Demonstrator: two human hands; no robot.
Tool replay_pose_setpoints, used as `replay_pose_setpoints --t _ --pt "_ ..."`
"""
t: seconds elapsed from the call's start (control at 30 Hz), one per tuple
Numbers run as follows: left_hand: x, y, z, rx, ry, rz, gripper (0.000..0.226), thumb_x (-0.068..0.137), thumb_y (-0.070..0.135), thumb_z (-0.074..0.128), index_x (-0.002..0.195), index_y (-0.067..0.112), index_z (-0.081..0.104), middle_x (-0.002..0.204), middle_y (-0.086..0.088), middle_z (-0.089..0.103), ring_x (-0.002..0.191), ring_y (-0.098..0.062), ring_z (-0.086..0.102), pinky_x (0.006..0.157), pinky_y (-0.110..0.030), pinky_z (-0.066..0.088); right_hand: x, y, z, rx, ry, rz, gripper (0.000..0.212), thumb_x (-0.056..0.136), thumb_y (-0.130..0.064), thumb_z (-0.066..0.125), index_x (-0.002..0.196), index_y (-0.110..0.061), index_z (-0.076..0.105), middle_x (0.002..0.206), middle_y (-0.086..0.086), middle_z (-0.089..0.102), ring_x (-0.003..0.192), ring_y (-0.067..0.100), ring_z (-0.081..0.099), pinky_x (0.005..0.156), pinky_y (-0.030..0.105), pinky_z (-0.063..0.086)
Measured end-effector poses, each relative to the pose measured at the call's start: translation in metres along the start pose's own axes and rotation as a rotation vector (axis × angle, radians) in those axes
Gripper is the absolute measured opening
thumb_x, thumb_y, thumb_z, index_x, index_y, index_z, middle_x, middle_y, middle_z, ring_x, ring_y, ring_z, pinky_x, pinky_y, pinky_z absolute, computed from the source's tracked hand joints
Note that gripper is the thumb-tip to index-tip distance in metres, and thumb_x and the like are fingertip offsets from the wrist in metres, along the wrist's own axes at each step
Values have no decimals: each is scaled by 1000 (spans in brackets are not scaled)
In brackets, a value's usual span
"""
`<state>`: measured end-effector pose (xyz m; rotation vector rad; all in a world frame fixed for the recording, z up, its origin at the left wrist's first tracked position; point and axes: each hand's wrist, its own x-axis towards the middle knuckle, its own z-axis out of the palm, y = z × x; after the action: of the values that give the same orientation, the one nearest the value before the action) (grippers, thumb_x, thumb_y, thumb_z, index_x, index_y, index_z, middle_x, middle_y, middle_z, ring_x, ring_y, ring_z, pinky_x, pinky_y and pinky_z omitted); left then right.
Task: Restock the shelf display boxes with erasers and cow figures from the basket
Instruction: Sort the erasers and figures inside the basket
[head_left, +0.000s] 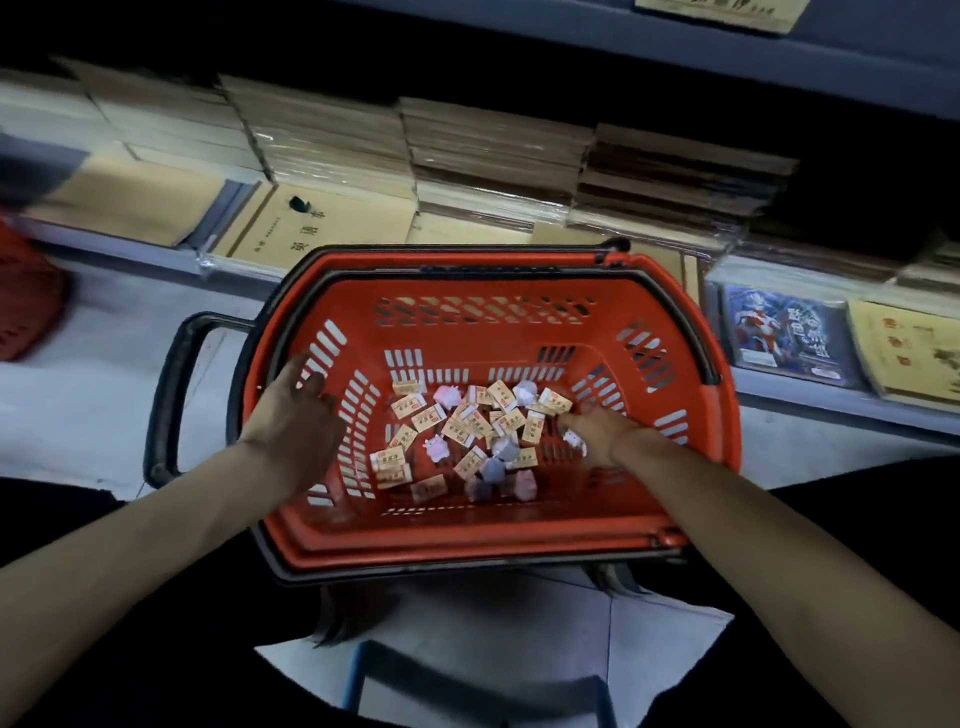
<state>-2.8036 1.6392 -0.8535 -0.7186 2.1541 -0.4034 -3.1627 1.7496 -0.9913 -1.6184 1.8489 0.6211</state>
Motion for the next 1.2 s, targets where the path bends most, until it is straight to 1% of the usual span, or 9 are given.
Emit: replay_pose_setpoints --t 0.17,0.27,0.43,0.6,0.73,0.83,0.97,1.07,1.2 --pt "-41 -13 32 -51 -22 -45 52 104 46 33 147 24 50 152 -1 51 149 -29 32 125 -56 3 18 -46 -13 -115 2 -93 78 84 -26 80 151 -22 41 142 19 48 128 36 53 99 35 45" --pt "-50 -24 55 -108 0 -68 50 101 46 35 140 25 58 146 -1 57 144 -28 39 125 -55 8 29 -71 -21 -164 0 -129 88 86 -25 79 158 -24 29 147 18 48 129 36 54 100 36 46" --pt "-37 -41 77 -163 74 -91 46 97 56 38 118 30 69 122 7 69 128 -21 52 117 -45 23 52 -92 -34 -319 -12 -218 103 87 -24 79 163 -32 10 159 19 31 134 40 50 102 39 45" --pt "-24 -44 81 -197 112 -99 44 99 56 37 111 28 69 111 7 73 120 -20 56 106 -41 30 60 -104 -20 -531 -46 -260 76 93 -37 67 157 -23 28 164 17 22 138 39 44 102 46 47" --pt "-19 -44 86 -220 152 -90 42 97 54 41 112 27 69 110 7 72 118 -22 57 105 -43 30 64 -143 -13 -522 131 -505 73 92 -34 65 155 -16 34 158 20 30 141 39 37 100 46 49" --pt "-16 -44 88 -237 154 -85 42 97 56 41 114 29 68 110 8 71 118 -21 57 105 -44 29 72 -174 -4 -585 46 -648 69 91 -41 67 152 -23 39 160 21 26 143 40 31 99 49 51" --pt "-13 -42 89 -250 153 -93 42 97 56 38 112 30 68 108 9 71 117 -20 56 104 -44 29 83 -186 0 -757 -34 -743 53 100 -22 56 152 -25 42 161 20 28 148 42 26 104 54 46" --pt "-12 -42 90 -255 146 -92 42 98 56 37 113 31 67 110 9 71 118 -20 55 105 -44 29 83 -185 -4 -842 10 -819 46 102 -11 48 147 -21 46 152 20 39 142 42 36 88 50 54" --pt "-13 -42 89 -246 152 -96 41 99 56 38 117 32 66 114 9 70 121 -20 54 105 -44 27 80 -152 -17 -808 129 -795 62 86 0 69 143 -16 51 136 19 53 124 40 54 64 43 53"
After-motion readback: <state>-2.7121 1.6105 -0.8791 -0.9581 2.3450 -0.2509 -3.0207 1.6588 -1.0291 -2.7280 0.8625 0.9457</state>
